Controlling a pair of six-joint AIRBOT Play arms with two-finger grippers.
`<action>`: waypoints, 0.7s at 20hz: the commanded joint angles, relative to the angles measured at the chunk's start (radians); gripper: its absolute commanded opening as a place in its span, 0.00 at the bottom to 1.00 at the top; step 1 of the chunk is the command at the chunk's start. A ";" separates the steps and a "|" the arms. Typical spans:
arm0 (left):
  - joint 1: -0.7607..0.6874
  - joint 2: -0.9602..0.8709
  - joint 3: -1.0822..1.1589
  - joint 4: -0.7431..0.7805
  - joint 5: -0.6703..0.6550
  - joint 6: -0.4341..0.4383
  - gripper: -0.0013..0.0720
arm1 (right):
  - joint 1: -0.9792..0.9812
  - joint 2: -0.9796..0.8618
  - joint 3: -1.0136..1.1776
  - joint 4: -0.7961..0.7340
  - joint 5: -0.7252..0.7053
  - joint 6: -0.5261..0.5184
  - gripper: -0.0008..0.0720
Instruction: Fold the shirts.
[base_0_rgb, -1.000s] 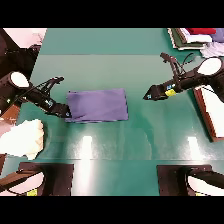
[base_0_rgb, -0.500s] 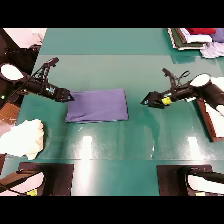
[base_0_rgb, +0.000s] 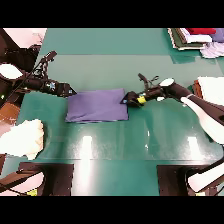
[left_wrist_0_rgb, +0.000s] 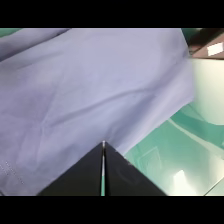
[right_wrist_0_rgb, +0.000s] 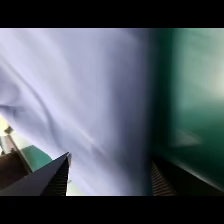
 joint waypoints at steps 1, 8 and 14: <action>0.000 -0.001 0.001 -0.003 0.004 0.002 0.06 | 0.084 -0.106 0.126 0.066 0.012 -0.010 0.77; -0.004 -0.002 0.001 -0.003 0.003 0.000 0.06 | 0.147 -0.149 0.237 0.063 -0.021 -0.010 0.10; -0.145 -0.005 0.001 -0.003 0.064 -0.002 0.06 | 0.026 -0.069 0.258 -0.034 0.031 -0.005 0.04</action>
